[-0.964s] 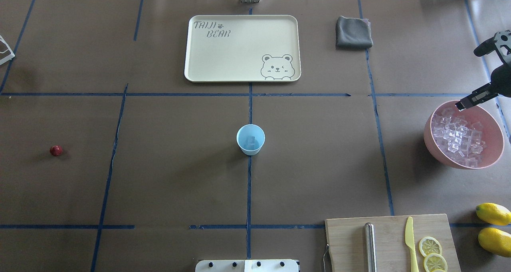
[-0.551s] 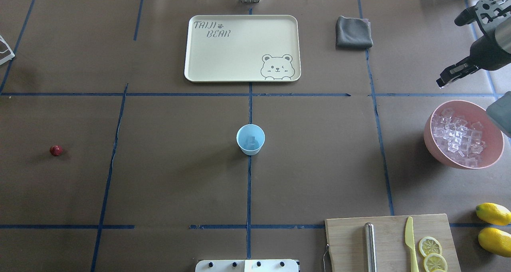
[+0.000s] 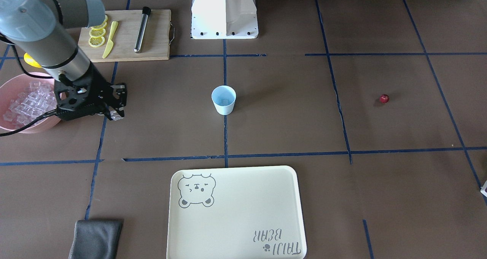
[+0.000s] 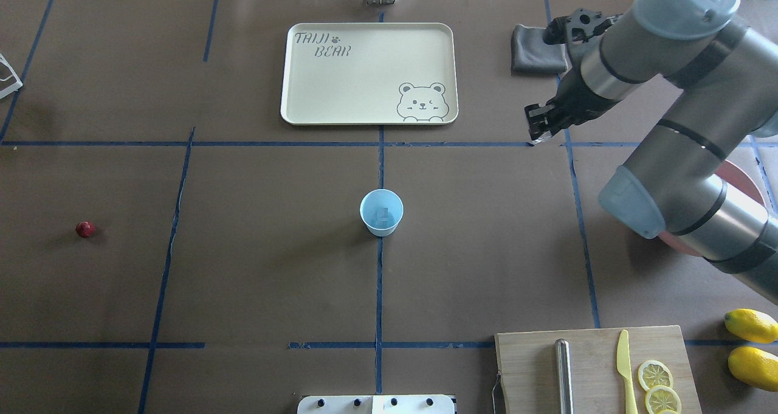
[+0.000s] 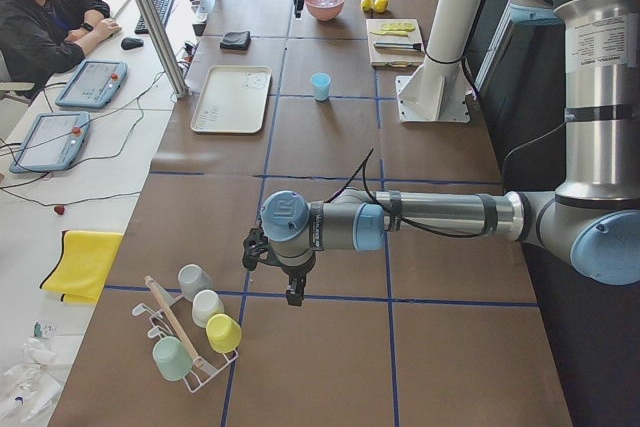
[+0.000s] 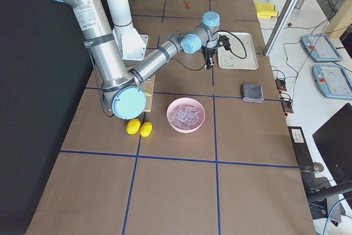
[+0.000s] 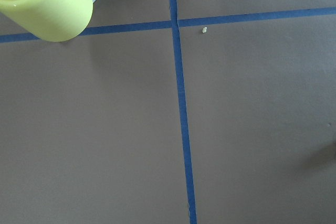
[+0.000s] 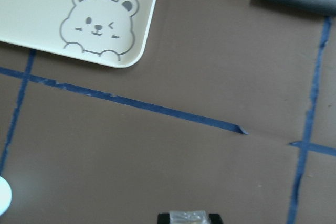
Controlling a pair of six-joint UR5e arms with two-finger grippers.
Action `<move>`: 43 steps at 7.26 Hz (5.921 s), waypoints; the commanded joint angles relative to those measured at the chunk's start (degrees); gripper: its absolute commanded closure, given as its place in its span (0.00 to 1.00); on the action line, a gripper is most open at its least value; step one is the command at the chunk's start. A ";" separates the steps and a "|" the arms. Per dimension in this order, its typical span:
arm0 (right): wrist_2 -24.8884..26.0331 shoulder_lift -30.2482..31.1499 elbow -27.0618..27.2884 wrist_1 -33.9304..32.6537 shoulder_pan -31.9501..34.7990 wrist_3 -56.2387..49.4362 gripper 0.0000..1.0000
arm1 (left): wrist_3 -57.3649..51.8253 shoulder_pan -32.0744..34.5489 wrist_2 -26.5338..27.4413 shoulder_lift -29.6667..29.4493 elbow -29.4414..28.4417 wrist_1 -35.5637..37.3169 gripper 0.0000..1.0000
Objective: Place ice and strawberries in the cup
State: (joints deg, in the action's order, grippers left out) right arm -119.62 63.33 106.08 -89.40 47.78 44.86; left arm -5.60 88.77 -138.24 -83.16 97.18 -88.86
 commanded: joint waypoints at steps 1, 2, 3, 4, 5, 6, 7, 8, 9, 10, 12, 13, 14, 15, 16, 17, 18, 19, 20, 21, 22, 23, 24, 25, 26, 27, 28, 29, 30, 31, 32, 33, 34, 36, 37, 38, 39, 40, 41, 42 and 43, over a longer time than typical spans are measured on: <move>9.97 -7.22 -0.08 -0.07 -10.73 15.20 1.00 | -0.03 0.00 -0.01 -0.07 -0.15 0.00 0.00; 12.80 -9.08 -0.26 -0.16 -14.26 18.82 1.00 | -0.03 -0.09 -0.01 -0.16 -0.06 0.00 0.00; 15.44 -10.75 -1.48 -0.68 -16.47 21.29 1.00 | -0.03 -0.09 -0.01 -0.16 -0.06 -0.09 0.00; 17.73 -13.90 -5.23 -0.69 -18.15 22.80 1.00 | -0.03 -0.09 -0.01 -0.25 -0.06 -0.09 0.00; 19.84 -16.80 -9.45 -0.60 -20.51 24.64 1.00 | -0.03 -0.09 -0.10 -0.25 0.03 -0.09 0.00; 21.43 -18.83 -12.27 -0.60 -21.93 25.70 1.00 | -0.03 -0.09 -0.10 -0.25 0.03 0.00 0.00; 21.88 -18.94 -12.21 -0.69 -22.64 25.97 1.00 | -0.03 -0.09 -0.10 -0.16 -0.06 -0.09 0.00; 21.97 -18.77 -12.21 -0.69 -22.73 25.98 1.00 | -0.03 -0.09 -0.01 -0.16 -0.06 0.00 0.00; 21.97 -18.59 -12.21 -0.69 -22.73 25.98 1.00 | -0.03 -0.18 -0.10 -0.16 -0.06 0.00 0.00; 21.97 -18.33 -12.30 -0.69 -22.73 25.89 1.00 | -0.03 -0.44 -0.10 -0.25 -0.06 0.00 0.00; 22.06 -18.50 -11.95 -0.69 -22.73 25.89 0.01 | -0.03 -0.53 -0.10 -0.16 -0.15 0.00 0.00; 22.06 -18.68 -11.86 -0.69 -22.65 25.89 0.00 | 0.06 -0.53 -0.10 -0.16 -0.15 0.00 0.00; 21.97 -18.68 -11.78 -0.69 -22.65 25.80 0.00 | 0.06 -0.53 -0.10 -0.16 -0.06 0.00 0.00; 21.89 -18.68 -11.69 -0.69 -22.65 25.80 0.00 | 0.06 -0.53 -0.10 -0.16 -0.06 0.00 0.00; 21.89 -18.76 -11.69 -0.69 -22.56 25.71 0.00 | 0.06 -0.53 -0.10 -0.16 -0.06 0.00 0.00; 21.10 -18.77 -11.69 -1.30 -21.08 25.02 0.00 | 0.15 -0.53 -0.10 -0.16 -0.06 0.00 0.00; 18.83 -18.85 -11.69 -4.00 -18.37 23.27 0.00 | 0.06 -0.53 -0.10 -0.16 0.20 0.00 0.00; 13.42 -18.51 -10.56 -6.20 -13.81 18.99 0.00 | -0.03 -0.53 -0.10 -0.25 0.47 -0.09 0.00; 7.79 -18.33 -7.24 -11.71 -8.11 12.07 0.00 | -0.03 -0.53 -0.01 -0.25 0.56 0.00 0.00; 2.95 -17.28 -4.51 -16.63 -2.05 4.00 0.00 | -0.03 -0.53 0.08 -0.25 0.38 0.00 0.00; -2.06 -12.14 -1.61 -17.29 4.62 -5.57 0.00 | 0.06 -0.53 0.51 -0.77 0.73 0.00 0.00; -6.46 -6.52 -0.19 -17.21 10.87 -15.93 0.00 | 0.49 -0.70 0.52 -1.82 0.73 0.09 0.00; -8.33 -1.33 0.00 -17.04 16.24 -26.04 0.00 | 0.59 -0.62 0.52 -2.87 0.73 0.00 0.00; -9.83 3.60 -0.08 -16.95 20.64 -35.28 0.00 | 0.59 -0.62 0.26 -3.32 0.65 -0.09 0.00; -13.24 8.17 -0.26 -16.86 25.99 -44.68 0.00 | 0.50 -0.62 0.08 -3.24 0.64 -0.09 0.00; -14.66 13.96 -0.09 -16.77 31.44 -51.48 0.00 | 0.50 -0.62 0.08 -3.32 0.64 -0.09 0.00; -14.59 18.72 -0.26 -16.86 35.85 -57.98 0.00 | 0.50 -0.62 0.08 -3.32 0.64 -0.09 0.00; -14.41 23.29 -0.61 -16.86 38.93 -58.57 0.00 | 0.50 -0.62 0.17 -3.76 0.64 -0.18 0.00; -14.50 28.29 -0.70 -16.77 40.88 -58.66 0.00 | 0.59 -0.62 0.17 -5.24 0.56 -2.09 0.00; -14.59 31.74 -0.70 -16.77 42.29 -58.75 0.00 | 0.76 -0.79 0.08 -7.35 -0.40 -4.02 0.00; -14.50 32.82 -0.61 -16.68 42.74 -58.75 0.00 | 0.59 -0.79 -0.01 -8.32 0.11 -4.30 0.00; -14.33 32.91 -0.61 -14.94 42.92 -58.40 0.00 | 0.59 -0.88 -0.01 -8.68 0.64 -4.31 0.00; -14.33 32.74 -0.70 -13.53 42.92 -55.35 0.00 | 0.93 -3.32 0.51 -8.60 2.91 -6.22 0.00; -14.41 32.91 -2.28 -9.75 42.92 -54.36 0.00 | 15.62 -15.49 2.18 -8.77 6.52 -7.82 0.00; -14.41 32.91 -2.37 -9.74 42.83 -54.36 0.00 | 25.54 -20.52 7.84 -8.77 9.14 -8.52 0.00; -14.50 32.91 -2.37 -9.74 42.92 -54.36 0.00 | 36.16 -26.14 12.51 -8.77 10.65 -8.70 0.00; -14.50 32.91 -2.28 -9.74 42.92 -54.27 0.00 | 43.58 -30.80 14.65 -8.86 10.58 -10.70 0.00; -14.50 32.91 -2.28 -9.74 42.92 -54.36 0.00 | 47.31 -33.11 16.93 -8.69 10.58 -13.86 0.00; -14.59 32.91 -2.37 -9.74 42.83 -54.27 0.00 | 50.65 -36.09 19.04 -8.25 10.58 -15.89 0.00; -14.59 32.91 -2.37 -9.74 42.92 -54.27 0.00 | 52.69 -38.39 21.41 -8.07 10.23 -17.21 0.00; -14.59 33.00 -2.37 -9.74 42.83 -54.27 0.00 | 54.01 -40.32 23.35 -7.20 9.62 -19.14 0.00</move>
State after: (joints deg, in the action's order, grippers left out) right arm -134.20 96.27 103.72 -99.14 90.67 -9.41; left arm 46.14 51.12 -117.45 -91.12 107.35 -105.77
